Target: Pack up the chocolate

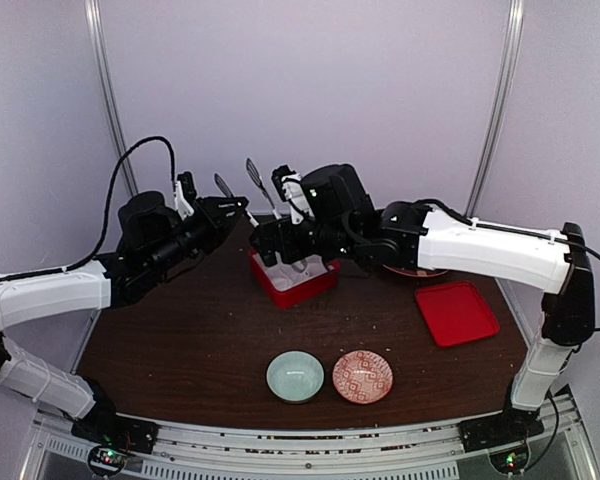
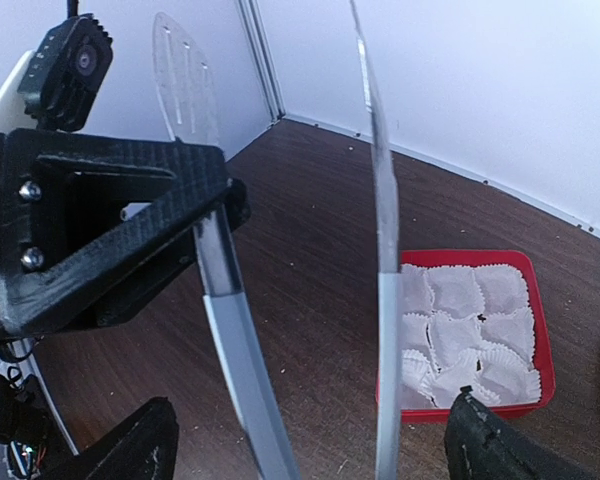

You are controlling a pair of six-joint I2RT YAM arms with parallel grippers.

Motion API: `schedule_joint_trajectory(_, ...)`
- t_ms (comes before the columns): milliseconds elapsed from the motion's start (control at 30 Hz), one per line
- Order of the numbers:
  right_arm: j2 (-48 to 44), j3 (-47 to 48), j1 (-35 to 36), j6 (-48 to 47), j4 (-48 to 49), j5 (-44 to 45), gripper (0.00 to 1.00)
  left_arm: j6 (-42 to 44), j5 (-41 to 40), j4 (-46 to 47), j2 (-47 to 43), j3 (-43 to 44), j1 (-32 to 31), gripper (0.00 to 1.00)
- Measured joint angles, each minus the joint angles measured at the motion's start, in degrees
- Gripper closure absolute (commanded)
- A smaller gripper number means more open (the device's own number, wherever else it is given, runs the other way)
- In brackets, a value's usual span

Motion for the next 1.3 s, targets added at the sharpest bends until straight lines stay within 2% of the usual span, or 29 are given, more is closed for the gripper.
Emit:
schedule_joint_trajectory(433, 4.1, 2.5, 0.0, -0.2, -1.4, 4.2, 0.34, -1.9, -3.8, -0.4, -2.5, -0.9, -0.5, 0.91)
schedule_joint_trajectory(1100, 6.6, 8.4, 0.3, -4.4, -6.0, 5.7, 0.54, -5.3, -7.9, -1.7, -3.7, -1.4, -1.2, 0.94)
schedule_joint_trajectory(1233, 6.8, 9.2, 0.7, -5.9, -7.3, 5.4, 0.57, -5.9, -8.2, -2.1, -3.7, -1.4, -1.3, 0.88)
schedule_joint_trajectory(1300, 6.9, 9.3, 0.7, -6.3, -7.9, 5.1, 0.58, -6.1, -8.2, -3.0, -3.8, -1.4, -1.3, 0.77)
